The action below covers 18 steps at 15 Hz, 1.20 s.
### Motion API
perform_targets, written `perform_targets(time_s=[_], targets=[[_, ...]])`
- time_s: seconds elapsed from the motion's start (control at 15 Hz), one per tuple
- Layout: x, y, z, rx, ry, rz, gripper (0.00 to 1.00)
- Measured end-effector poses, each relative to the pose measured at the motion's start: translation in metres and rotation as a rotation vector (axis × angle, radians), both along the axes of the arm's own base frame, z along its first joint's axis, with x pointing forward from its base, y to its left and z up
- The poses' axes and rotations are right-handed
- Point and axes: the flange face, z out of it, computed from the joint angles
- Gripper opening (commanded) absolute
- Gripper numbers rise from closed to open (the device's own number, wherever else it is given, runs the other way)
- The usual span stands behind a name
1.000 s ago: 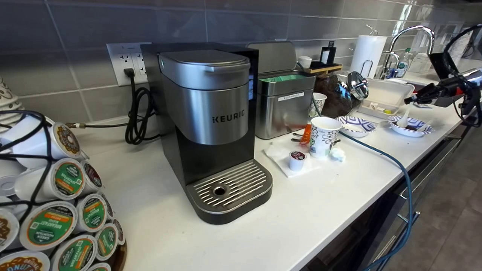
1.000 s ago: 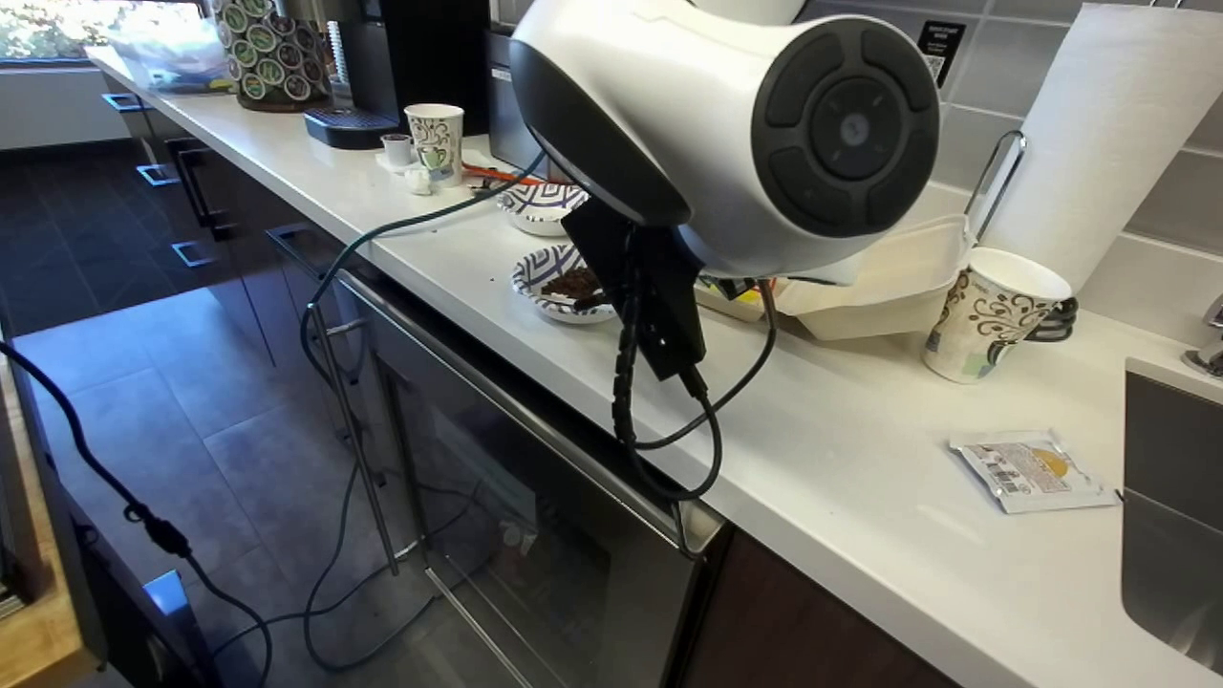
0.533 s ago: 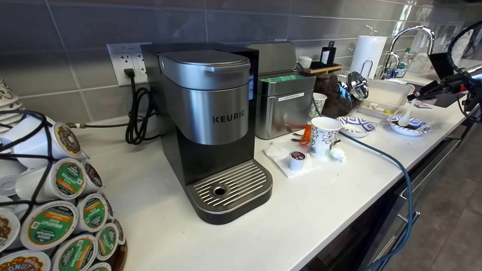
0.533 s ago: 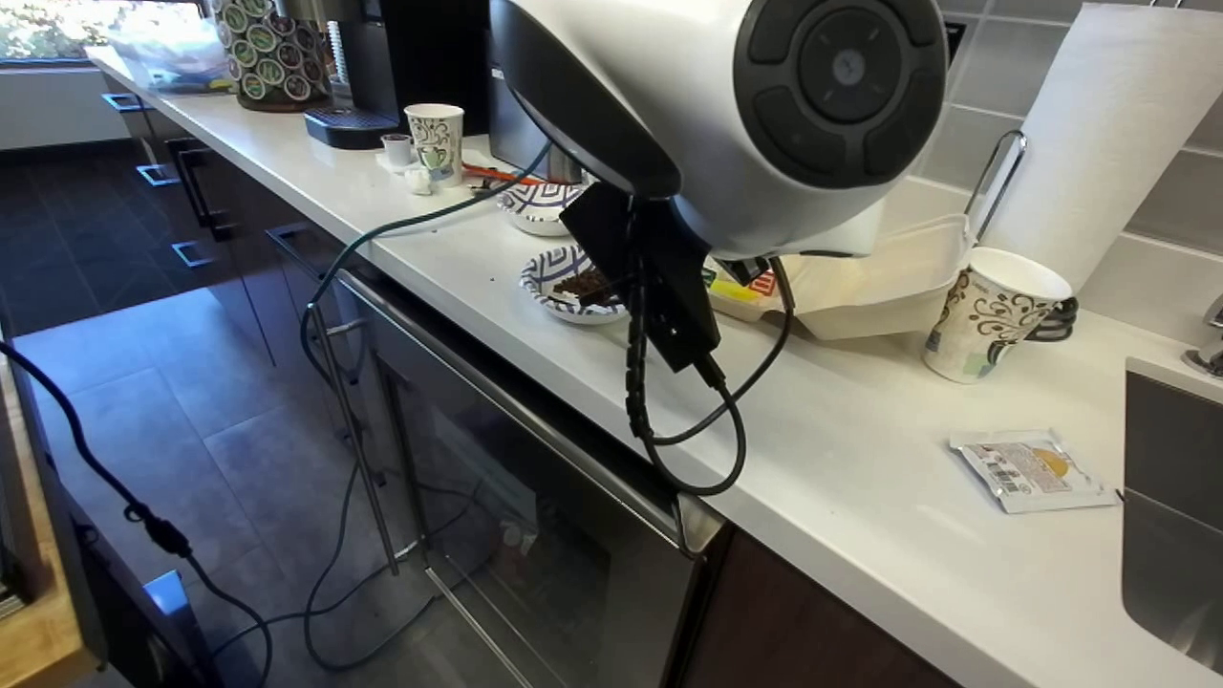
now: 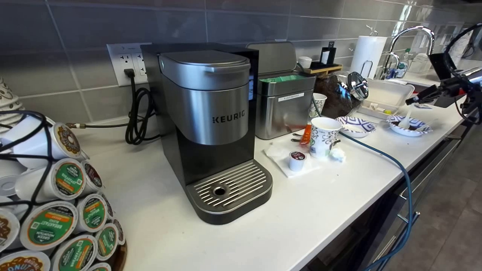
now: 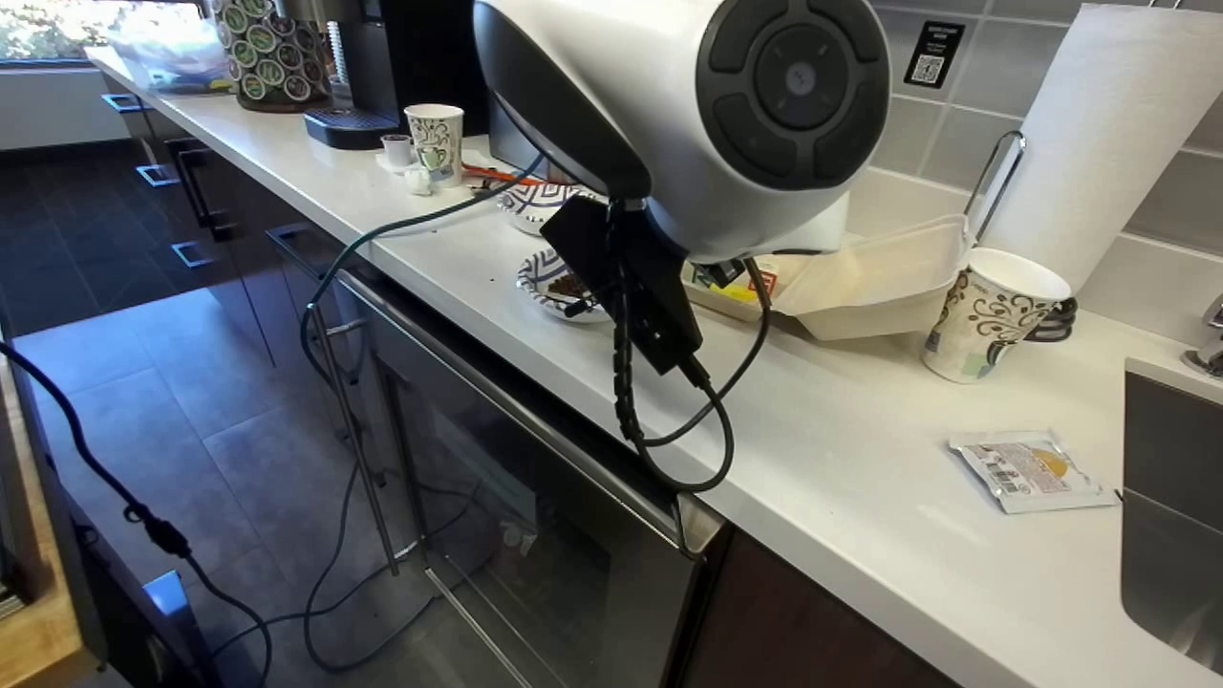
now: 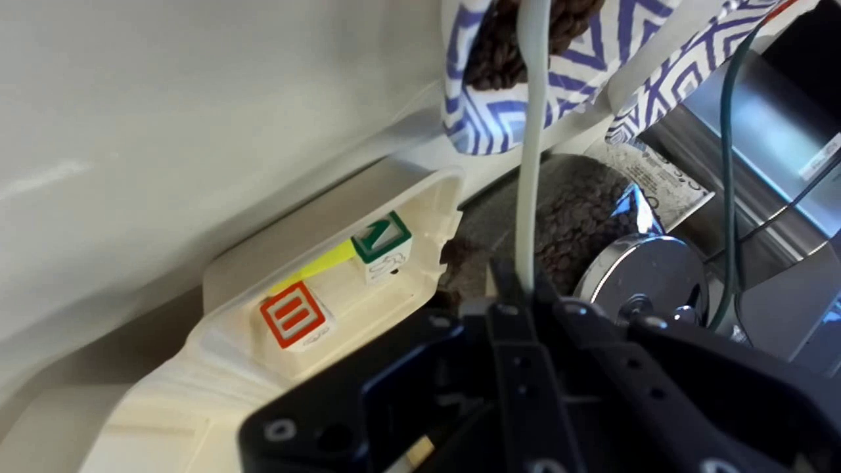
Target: Put a half a spoon of the small brown objects into the empty paper plate
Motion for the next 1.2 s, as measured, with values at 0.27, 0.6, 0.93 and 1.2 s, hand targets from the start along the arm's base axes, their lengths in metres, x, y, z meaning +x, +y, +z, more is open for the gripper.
perform_targets(time_s=[0.27, 0.6, 0.93, 1.2], targets=[[0.010, 0.023, -0.010, 0.075, 0.037, 0.046, 0.01], [0.014, 0.040, -0.028, 0.218, 0.160, 0.040, 0.01], [0.018, 0.048, -0.047, 0.350, 0.286, 0.011, 0.01], [0.024, 0.047, -0.056, 0.451, 0.366, 0.001, 0.01]])
